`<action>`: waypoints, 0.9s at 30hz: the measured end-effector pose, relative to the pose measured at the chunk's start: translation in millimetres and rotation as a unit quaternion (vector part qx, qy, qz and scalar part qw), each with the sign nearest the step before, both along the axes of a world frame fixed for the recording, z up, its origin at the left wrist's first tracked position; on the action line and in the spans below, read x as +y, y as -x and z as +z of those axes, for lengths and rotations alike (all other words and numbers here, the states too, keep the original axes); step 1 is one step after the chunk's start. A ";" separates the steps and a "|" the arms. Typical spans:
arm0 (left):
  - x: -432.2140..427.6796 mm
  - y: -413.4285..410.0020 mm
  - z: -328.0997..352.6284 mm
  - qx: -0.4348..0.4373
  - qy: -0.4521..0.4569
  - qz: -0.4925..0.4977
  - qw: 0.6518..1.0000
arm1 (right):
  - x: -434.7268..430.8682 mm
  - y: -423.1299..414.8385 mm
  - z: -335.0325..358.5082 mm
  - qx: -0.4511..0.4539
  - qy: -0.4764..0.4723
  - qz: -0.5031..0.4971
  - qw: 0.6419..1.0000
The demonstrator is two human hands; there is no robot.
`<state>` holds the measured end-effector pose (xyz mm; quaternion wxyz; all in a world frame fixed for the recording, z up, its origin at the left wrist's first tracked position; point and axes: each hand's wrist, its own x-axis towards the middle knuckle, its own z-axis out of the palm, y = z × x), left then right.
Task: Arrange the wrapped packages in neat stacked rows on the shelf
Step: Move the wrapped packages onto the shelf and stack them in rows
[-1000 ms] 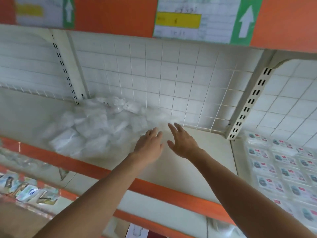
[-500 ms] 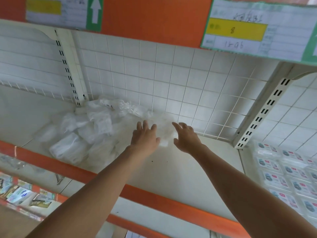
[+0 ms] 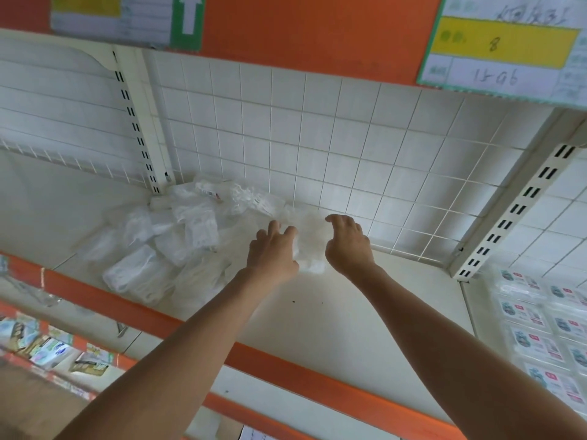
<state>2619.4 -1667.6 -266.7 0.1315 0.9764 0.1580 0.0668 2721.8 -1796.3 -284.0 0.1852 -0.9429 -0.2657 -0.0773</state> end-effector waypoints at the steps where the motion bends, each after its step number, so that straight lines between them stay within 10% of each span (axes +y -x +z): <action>1: 0.2 0.4 -0.3 -0.005 0.008 0.003 1.000 | 2.9 0.0 0.0 -0.004 -0.008 0.013 1.000; 11: 7.1 15.1 1.6 -0.078 0.060 0.011 0.995 | 24.4 -6.8 7.1 0.084 -0.008 0.037 0.996; 27: -63.7 -4.4 -6.4 -0.127 0.123 -0.073 0.982 | -98.6 26.8 24.8 -0.023 0.068 -0.114 0.991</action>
